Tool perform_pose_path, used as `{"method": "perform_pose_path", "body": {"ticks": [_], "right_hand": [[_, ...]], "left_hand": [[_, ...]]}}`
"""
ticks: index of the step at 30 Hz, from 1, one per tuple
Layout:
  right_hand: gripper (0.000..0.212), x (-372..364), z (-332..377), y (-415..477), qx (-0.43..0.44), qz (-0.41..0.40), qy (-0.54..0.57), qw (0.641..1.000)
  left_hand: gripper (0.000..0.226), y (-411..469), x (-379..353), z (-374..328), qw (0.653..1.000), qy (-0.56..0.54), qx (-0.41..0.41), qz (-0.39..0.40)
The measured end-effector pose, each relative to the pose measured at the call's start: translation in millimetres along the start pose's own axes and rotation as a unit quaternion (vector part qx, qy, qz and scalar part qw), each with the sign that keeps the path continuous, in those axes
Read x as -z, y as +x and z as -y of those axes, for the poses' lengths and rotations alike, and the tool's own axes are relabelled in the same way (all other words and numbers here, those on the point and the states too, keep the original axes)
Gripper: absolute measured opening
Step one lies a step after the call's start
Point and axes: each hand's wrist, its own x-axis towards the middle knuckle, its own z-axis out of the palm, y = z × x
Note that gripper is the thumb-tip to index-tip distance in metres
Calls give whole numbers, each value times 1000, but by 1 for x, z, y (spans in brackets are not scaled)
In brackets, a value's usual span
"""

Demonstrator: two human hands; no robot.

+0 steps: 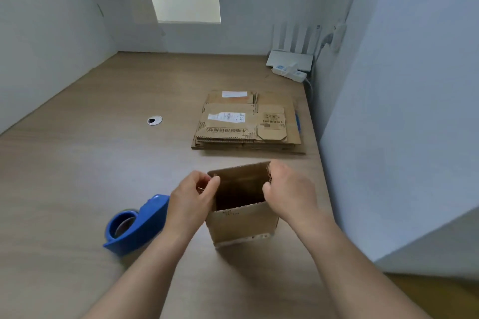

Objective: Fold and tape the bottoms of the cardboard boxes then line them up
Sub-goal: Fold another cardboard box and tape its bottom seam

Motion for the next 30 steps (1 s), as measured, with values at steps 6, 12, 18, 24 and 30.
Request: {"method": "perform_pose_path", "body": {"ticks": [6, 12, 18, 24, 30], "right_hand": [[55, -16, -26, -20, 76, 48, 71, 993], [44, -15, -39, -20, 43, 104, 142, 983], [64, -29, -32, -25, -40, 25, 236, 971], [110, -28, -32, -10, -45, 74, 249, 965], [84, -19, -28, 4, -39, 117, 200, 972]], "left_hand": [[60, -26, 16, 26, 977, -54, -56, 199], [57, -17, 12, 40, 965, 67, -54, 248], [35, -7, -9, 39, 985, 33, -47, 162], [75, 8, -10, 43, 989, 8, -27, 146], [72, 18, -4, 41, 978, 13, -83, 191]]}}
